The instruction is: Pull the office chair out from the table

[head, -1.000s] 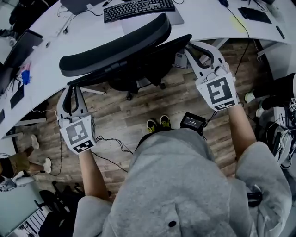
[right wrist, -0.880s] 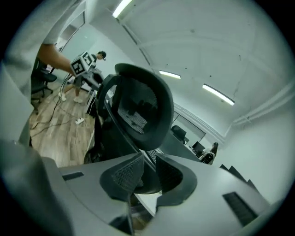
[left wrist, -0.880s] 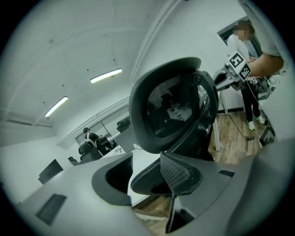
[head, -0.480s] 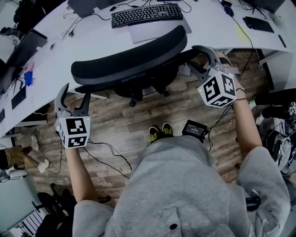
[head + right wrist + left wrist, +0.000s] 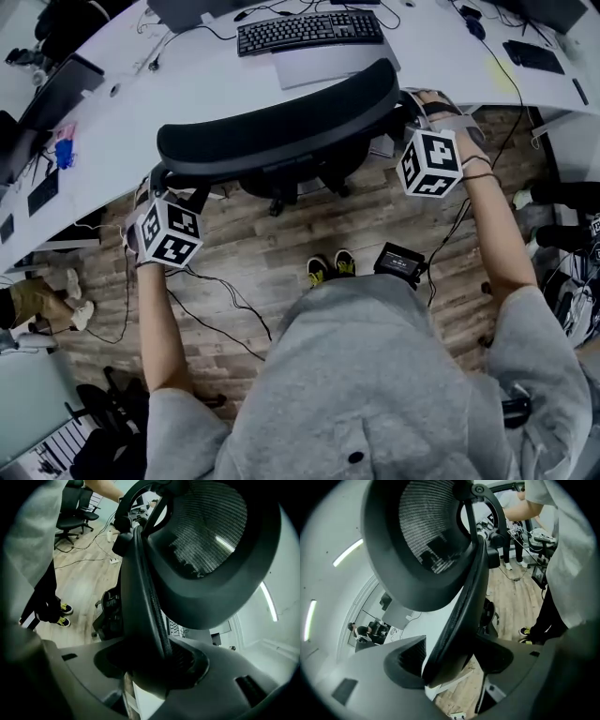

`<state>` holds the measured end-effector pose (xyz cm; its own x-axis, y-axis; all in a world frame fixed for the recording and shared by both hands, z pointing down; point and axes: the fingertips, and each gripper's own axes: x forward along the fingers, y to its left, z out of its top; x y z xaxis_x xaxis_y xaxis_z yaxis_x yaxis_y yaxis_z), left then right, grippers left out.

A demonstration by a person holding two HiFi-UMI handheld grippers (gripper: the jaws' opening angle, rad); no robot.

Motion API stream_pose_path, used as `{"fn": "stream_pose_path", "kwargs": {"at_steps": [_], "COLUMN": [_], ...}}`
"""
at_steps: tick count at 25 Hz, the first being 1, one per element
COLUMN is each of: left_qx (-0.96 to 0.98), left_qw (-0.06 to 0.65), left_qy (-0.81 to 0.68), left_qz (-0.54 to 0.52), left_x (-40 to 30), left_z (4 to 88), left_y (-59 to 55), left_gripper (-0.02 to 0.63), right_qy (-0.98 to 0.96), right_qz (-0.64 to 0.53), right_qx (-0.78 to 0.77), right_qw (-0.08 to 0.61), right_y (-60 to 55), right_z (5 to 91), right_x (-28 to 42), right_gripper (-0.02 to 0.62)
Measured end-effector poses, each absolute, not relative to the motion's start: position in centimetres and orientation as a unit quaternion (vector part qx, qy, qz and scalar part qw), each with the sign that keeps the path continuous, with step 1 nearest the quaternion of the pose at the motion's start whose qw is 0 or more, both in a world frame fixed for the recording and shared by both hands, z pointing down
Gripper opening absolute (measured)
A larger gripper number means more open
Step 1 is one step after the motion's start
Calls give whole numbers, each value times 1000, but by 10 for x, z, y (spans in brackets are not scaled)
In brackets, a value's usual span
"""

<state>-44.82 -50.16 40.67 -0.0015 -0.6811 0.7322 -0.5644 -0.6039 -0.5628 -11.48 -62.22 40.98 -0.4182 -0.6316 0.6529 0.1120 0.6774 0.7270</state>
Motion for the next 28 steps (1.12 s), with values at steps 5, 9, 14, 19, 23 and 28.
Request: {"fn": "stream_pose_path", "kwargs": {"at_steps": [5,9,14,19,23,28], "left_qx": [-678,-670,-664,-663,-663,-661], "left_qw": [77,95,113,115,115,113], "left_qy": [418,418,402,402,395,401], "left_qz": [-600,-606,-620,-622,-625,-624], "left_x": [-455,-457,-456,-459,-461,-460], "left_z": [431,431,425,426,428,426], "left_y": [-517,-519,-519,-519,-516,-515], "left_gripper": [314,261,152,150,150,150], "right_qy": [-745,-743,-743,-741,-741,-738], "right_qz": [-388,-386,-386,-389,-390,-396], "right_qx": [151,145,146,142,137,129], "right_qw": [521,527,527,529,530,531], "right_y": [-631,-630,-629,-630,-630,-629], "right_z": [425,425,423,423,424,422], "right_x": [-127,-125,-125,-126,-127,-127], "right_gripper": [181,161,155,146,135,123]}}
